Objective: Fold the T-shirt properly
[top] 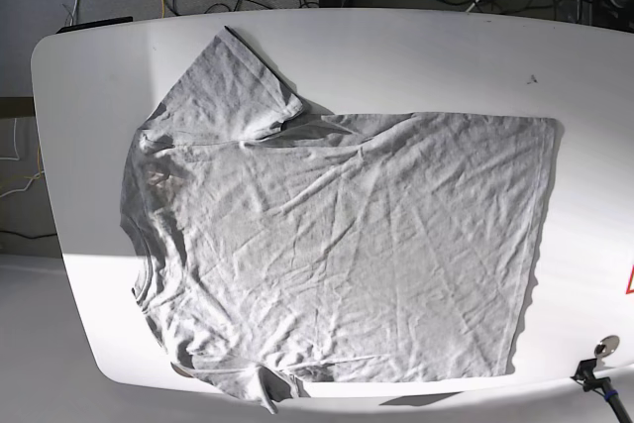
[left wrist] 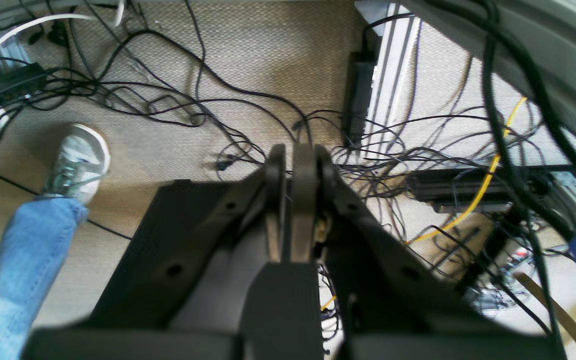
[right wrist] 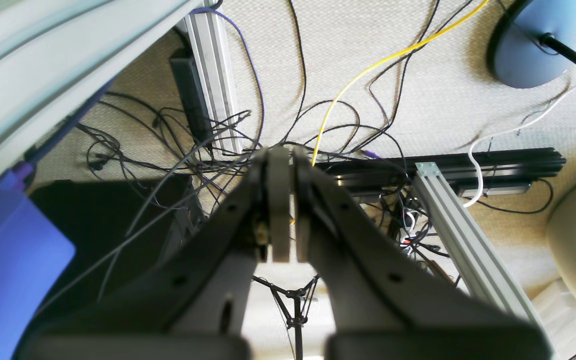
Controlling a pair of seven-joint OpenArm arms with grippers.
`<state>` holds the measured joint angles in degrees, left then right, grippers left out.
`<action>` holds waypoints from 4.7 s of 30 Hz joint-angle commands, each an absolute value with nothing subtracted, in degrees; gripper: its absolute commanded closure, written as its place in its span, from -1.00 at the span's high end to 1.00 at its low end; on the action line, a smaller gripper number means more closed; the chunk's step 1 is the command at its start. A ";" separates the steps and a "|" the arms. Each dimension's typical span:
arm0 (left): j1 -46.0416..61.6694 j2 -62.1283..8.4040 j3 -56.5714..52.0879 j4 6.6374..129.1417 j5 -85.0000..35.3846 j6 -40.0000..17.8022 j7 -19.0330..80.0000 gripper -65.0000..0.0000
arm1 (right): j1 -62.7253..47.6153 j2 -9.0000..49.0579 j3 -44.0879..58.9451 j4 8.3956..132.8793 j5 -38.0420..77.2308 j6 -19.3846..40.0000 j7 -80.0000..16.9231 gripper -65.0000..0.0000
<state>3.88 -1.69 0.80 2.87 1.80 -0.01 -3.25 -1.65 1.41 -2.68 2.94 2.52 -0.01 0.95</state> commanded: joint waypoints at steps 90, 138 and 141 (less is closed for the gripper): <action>75.00 -5.14 -7.78 104.22 1.54 -1.36 -11.03 -0.95 | -72.84 5.23 -2.24 114.51 1.80 1.27 -15.69 -0.96; 44.09 -5.23 -26.77 111.60 -20.88 -19.91 6.02 0.04 | -49.80 9.80 3.38 115.74 51.12 1.27 -4.00 0.15; 40.84 -5.23 -30.46 111.60 -22.99 -21.32 11.47 0.04 | -48.13 9.54 6.90 115.74 56.92 1.27 -9.98 0.15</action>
<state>40.77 -4.78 -29.91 110.67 -21.52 -20.62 11.42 -47.83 9.19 5.04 114.72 55.66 0.36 -10.04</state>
